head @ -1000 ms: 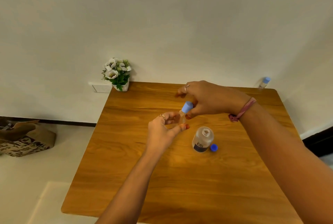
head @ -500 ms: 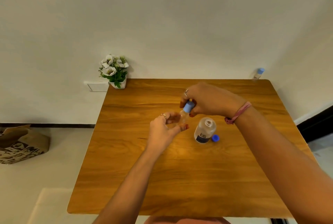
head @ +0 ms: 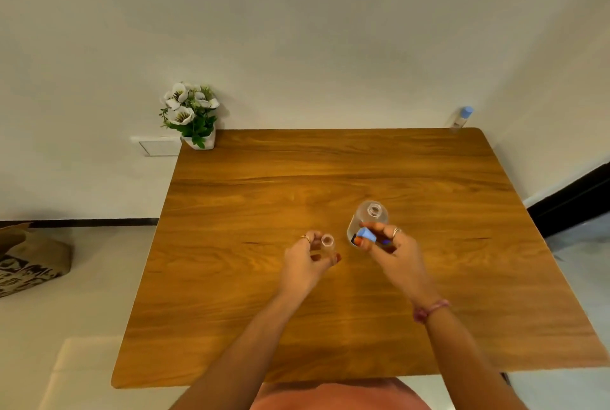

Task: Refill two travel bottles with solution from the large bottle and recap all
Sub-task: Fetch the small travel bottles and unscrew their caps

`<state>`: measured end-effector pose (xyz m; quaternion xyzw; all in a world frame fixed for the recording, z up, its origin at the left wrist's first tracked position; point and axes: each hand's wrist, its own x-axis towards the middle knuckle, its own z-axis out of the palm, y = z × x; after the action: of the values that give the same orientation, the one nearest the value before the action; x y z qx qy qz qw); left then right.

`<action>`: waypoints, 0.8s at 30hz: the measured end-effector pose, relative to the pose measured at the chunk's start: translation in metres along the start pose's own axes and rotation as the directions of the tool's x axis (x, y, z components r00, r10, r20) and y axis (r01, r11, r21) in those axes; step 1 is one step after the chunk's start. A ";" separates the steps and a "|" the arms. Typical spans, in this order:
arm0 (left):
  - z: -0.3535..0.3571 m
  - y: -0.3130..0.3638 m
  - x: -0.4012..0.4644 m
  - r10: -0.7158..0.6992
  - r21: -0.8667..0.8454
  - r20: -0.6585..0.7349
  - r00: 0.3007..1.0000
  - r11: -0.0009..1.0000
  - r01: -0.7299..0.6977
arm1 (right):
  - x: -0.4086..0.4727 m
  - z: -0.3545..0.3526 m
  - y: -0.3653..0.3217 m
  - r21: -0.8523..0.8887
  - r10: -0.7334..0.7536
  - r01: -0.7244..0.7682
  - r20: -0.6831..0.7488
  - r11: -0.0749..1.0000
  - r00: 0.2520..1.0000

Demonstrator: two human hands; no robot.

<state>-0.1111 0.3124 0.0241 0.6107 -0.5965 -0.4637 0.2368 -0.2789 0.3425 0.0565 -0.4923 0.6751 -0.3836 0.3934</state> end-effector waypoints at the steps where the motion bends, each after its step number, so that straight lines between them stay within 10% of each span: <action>1: 0.005 -0.002 0.001 0.001 0.012 0.016 1.000 1.000 -0.001 | -0.003 0.004 0.012 -0.043 0.028 -0.028 0.001 0.999 1.000; 15: 0.054 -0.019 0.015 -0.180 0.291 0.143 0.973 0.947 0.133 | 0.008 0.018 0.102 -0.481 0.242 -0.159 0.115 0.862 0.964; 24: 0.060 -0.029 0.018 -0.212 0.439 0.186 0.960 0.891 0.112 | 0.016 0.008 0.110 -0.435 0.221 -0.121 0.188 0.892 0.957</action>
<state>-0.1496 0.3166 -0.0323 0.6379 -0.6530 -0.4082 -0.0115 -0.3144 0.3506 -0.0488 -0.5450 0.7317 -0.1330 0.3872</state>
